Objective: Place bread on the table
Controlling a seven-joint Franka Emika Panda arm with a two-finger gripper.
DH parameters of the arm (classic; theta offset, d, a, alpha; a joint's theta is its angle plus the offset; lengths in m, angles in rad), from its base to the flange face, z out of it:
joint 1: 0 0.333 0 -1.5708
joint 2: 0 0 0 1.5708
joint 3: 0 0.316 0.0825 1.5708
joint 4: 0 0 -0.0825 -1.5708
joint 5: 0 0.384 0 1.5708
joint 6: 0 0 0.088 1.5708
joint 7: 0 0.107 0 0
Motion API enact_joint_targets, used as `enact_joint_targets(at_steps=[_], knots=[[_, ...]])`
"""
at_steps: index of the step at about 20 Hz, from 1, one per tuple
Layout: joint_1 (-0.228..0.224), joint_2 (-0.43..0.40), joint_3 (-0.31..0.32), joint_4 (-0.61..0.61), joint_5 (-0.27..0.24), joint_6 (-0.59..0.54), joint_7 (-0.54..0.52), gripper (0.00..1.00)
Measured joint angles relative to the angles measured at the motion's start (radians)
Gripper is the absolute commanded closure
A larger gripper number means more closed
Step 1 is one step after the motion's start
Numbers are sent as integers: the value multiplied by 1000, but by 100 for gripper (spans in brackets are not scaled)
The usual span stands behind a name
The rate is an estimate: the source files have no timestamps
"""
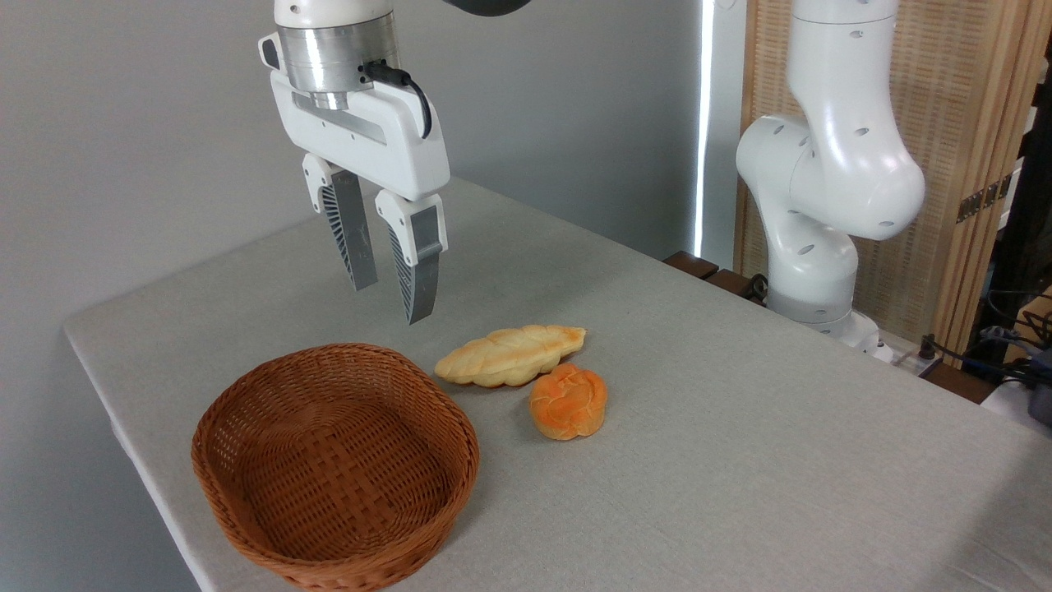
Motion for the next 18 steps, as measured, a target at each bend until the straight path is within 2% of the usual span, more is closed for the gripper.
enact_joint_targets(at_steps=[2,4,7,18], knots=[[62,0,-55,1,0,0,0,0],[95,0,-84,1,0,-3,0,0],[101,-1,-88,4,0,-39,1,0],[107,-8,-88,-1,0,-44,36,0]])
